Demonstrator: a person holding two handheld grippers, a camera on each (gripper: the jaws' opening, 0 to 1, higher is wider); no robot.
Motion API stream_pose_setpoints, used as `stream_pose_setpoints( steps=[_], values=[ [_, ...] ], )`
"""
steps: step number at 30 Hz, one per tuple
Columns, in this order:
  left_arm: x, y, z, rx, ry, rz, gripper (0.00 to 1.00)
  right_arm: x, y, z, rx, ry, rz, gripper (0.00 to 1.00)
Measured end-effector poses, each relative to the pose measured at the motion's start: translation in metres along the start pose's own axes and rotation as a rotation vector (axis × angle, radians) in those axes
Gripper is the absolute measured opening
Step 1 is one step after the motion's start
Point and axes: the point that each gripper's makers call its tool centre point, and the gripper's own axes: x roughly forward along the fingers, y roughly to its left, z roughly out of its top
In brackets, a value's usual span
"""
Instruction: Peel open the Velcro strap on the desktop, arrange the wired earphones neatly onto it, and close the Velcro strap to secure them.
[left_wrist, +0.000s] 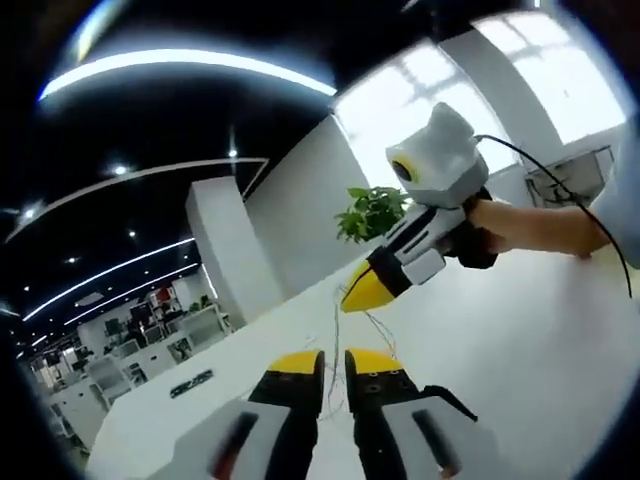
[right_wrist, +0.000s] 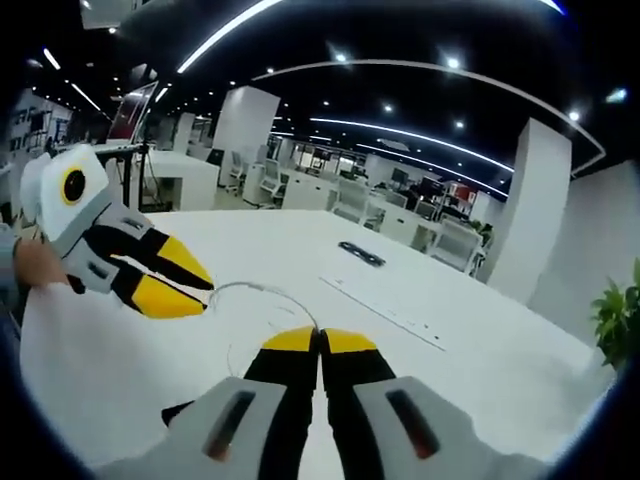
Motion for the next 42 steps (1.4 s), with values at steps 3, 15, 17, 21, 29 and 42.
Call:
stream_pose_setpoints(
  steps=[3,15,17,21,29,42],
  values=[
    [0.002,0.005,-0.003,-0.001,0.008,0.013,0.13,-0.002,0.002,0.001,0.002,-0.002,0.006,0.04],
    [0.015,0.007,-0.010,0.062,0.009,0.040,0.12,-0.012,0.016,0.012,0.023,-0.035,0.054,0.04],
    [0.016,0.011,-0.012,0.073,0.009,0.061,0.11,-0.013,0.017,0.014,0.022,-0.039,0.056,0.04],
    [0.016,0.024,-0.015,0.100,0.009,0.110,0.07,-0.016,0.017,0.016,0.020,-0.049,0.055,0.04],
    [0.000,0.041,-0.013,0.144,-0.002,0.178,0.05,-0.019,0.005,0.016,-0.038,-0.056,-0.013,0.04],
    [-0.023,0.023,-0.001,0.235,-0.006,0.104,0.05,-0.014,-0.015,0.001,-0.102,-0.032,-0.101,0.04]
  ],
)
